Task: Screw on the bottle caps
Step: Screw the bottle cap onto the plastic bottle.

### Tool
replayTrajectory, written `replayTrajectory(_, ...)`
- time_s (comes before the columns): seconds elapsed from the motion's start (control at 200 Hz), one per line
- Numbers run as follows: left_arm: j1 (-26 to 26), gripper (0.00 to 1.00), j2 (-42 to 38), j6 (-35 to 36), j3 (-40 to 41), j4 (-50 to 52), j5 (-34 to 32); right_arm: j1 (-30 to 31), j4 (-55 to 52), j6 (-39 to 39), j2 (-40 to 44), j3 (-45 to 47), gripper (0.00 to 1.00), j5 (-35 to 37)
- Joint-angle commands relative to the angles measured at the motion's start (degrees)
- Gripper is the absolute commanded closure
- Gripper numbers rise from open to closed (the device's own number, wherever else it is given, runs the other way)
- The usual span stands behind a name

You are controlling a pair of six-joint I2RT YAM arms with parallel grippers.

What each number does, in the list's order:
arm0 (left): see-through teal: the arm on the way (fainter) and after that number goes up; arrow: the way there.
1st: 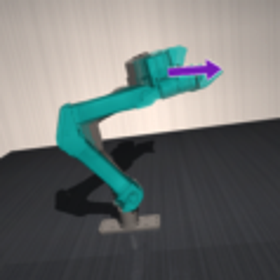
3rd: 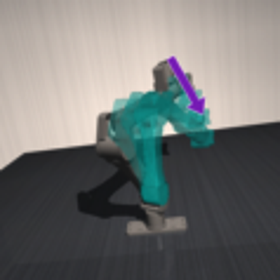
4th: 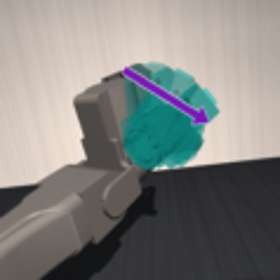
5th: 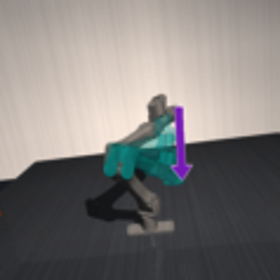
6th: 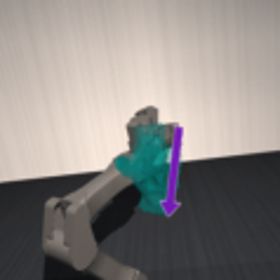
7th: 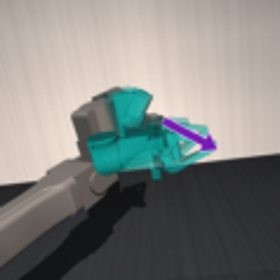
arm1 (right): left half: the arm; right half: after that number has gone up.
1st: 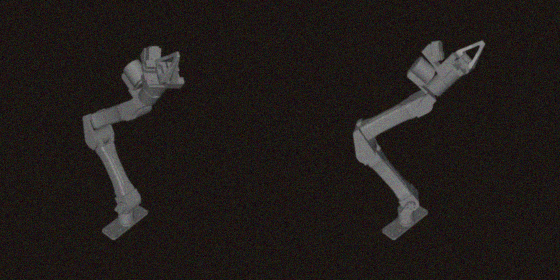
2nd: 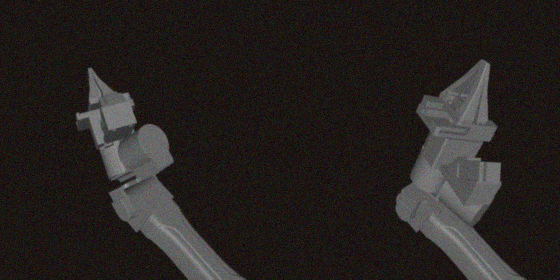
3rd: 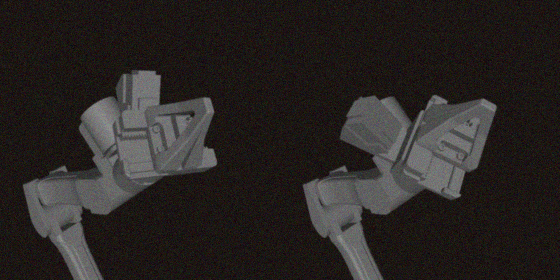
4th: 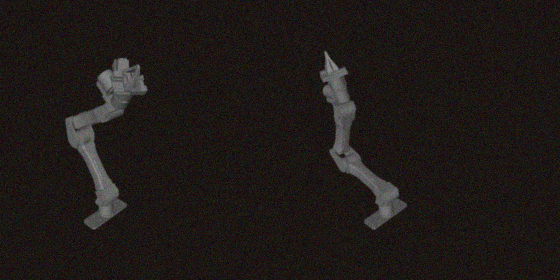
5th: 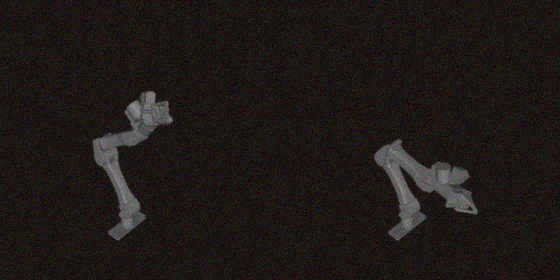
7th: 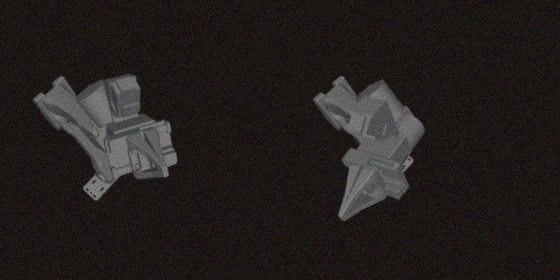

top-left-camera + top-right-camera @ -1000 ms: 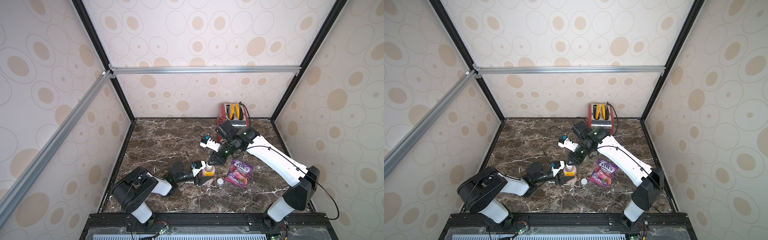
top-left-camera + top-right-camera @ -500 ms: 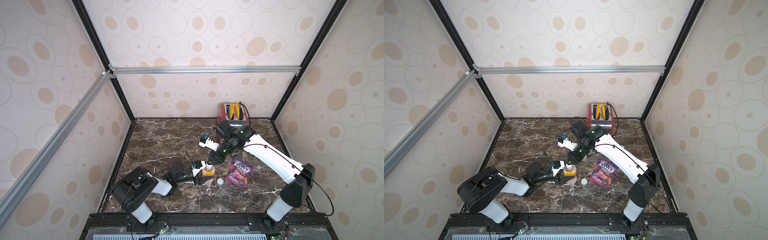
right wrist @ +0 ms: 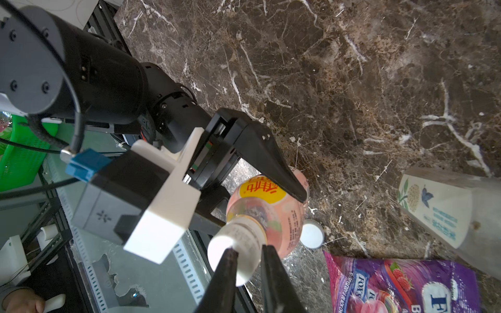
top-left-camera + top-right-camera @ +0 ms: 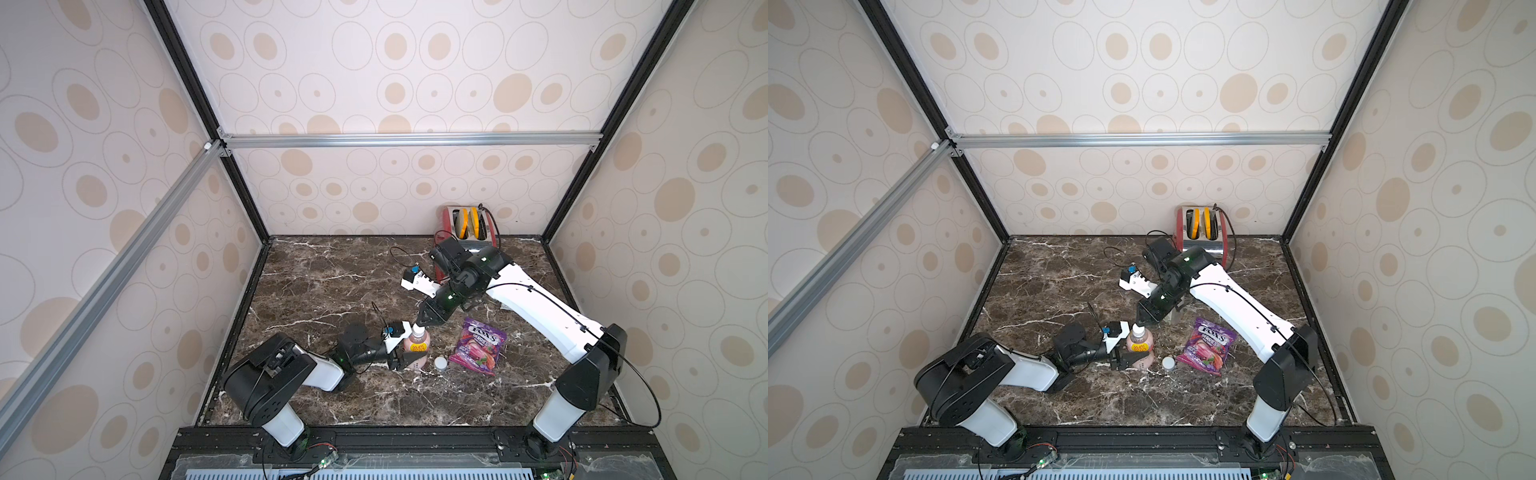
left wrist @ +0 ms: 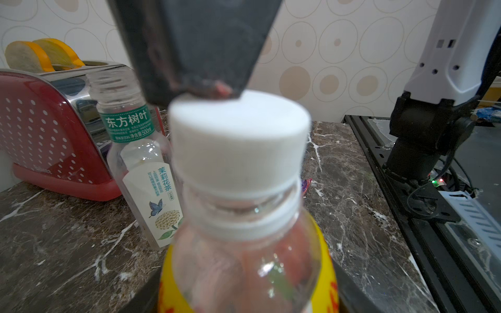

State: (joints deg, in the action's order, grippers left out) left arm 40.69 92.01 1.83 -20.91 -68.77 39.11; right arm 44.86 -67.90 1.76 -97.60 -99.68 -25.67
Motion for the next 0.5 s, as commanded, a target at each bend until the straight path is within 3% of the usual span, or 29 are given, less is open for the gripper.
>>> replayTrajectory(0.0, 1.1, 0.30, -0.4, 1.8, -0.8, 3.1, 0.8, -0.2, -1.6, 0.7, -2.7, -0.6, 0.79, 2.9)
replayTrajectory(0.496, 1.1, 0.30, -1.0, 2.1, -0.8, 3.9, -0.1, 0.1, -1.5, -0.3, -0.1, -1.8, 0.76, 5.9)
